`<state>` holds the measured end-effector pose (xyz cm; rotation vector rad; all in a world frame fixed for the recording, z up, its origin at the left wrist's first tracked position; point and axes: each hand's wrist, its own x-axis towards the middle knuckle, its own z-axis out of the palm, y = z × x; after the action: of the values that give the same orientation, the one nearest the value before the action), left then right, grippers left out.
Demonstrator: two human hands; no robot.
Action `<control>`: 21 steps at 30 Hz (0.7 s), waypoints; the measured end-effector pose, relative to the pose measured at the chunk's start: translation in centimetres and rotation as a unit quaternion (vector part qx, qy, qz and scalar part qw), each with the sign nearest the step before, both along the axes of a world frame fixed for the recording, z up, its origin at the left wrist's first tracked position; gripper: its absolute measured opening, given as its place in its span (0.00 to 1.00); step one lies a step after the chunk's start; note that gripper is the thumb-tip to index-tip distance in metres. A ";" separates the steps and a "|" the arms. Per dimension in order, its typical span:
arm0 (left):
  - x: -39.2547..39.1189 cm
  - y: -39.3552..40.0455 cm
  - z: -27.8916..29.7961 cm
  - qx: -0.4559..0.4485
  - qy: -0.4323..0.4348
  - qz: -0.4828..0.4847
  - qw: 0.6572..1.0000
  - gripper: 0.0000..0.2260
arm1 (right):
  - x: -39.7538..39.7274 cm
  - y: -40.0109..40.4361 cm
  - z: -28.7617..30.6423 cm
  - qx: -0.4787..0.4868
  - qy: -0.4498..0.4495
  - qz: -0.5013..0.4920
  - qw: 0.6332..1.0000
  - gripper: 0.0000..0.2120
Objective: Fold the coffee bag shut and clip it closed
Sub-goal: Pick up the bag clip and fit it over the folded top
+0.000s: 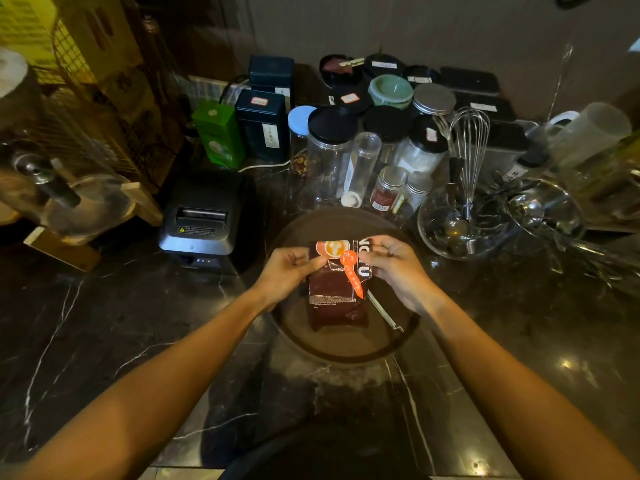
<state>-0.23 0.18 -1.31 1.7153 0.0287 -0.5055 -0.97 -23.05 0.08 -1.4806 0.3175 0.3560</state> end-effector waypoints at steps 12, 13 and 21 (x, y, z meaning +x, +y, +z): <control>0.6 0.9 0.3 0.009 -0.011 0.006 1.000 0.23 | -0.4 -1.9 -4.1 -0.577 0.016 0.293 0.762 0.13; 0.6 1.0 0.3 0.010 -0.014 0.007 1.000 0.23 | -0.6 -1.8 -4.2 -0.590 0.017 0.300 0.750 0.14; 0.7 0.8 -0.3 0.004 -0.023 0.031 0.999 0.14 | -0.5 -2.0 -4.3 -0.573 0.037 0.257 0.777 0.21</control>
<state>0.46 0.98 -1.62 1.7286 0.0510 -0.4212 -1.48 -25.01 -4.21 -2.7931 0.1685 0.7310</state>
